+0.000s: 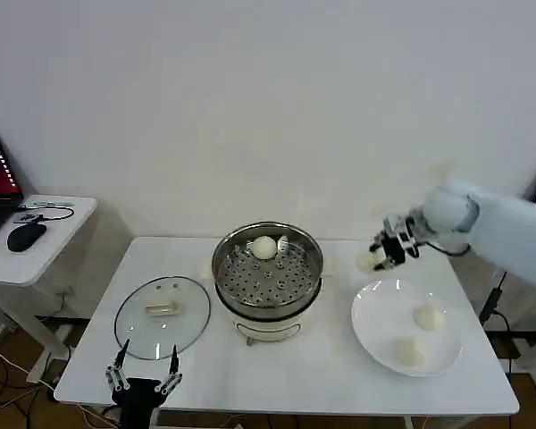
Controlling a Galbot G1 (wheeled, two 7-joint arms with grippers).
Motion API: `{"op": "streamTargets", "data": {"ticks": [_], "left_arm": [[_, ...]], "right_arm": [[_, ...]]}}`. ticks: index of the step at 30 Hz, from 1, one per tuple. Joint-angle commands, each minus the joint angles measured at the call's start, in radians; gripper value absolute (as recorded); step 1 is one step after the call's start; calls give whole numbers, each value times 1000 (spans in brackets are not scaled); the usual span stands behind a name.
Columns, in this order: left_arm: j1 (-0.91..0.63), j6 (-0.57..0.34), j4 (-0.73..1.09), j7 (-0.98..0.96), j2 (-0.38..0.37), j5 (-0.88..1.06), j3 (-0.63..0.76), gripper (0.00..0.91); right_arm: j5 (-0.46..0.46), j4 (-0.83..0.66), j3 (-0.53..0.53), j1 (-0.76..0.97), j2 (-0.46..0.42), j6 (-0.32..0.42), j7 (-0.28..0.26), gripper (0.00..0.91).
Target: Take steamed baozi put them in steamer then cover it.
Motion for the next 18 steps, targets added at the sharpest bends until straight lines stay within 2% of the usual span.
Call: {"op": "streamTargets", "data": {"ticks": [1,3,4,5,8,13,18], "left_arm": [[-1,0,-6,-1,-1,-12,-11,907],[1,0,-7,-1,-4,-11,-13,907],[2,0,-7,-1,-5,-11,-15,907],[4,0,-9,-2,-6,-11,-16,907],[8,0,-15,-2,-6,-9,-20,907],[15,-3,-27,-7,-10,-10,-25,907],[17,-9,-27,-14,-9,-11,-26,907]], "right_arm": [[214,-21,-66,189,303,-73,36,474],[242,-66,-58,170,398,-86,47,474],[248,-73,-57,163,414,-92,53,474],[275,-106,-57,148,490,-105,66,474],[327,-144,-67,115,581,-139,92,474],[381,-217,-107,61,688,-184,114,474],[426,-288,-145,7,747,-237,134,474]]}}
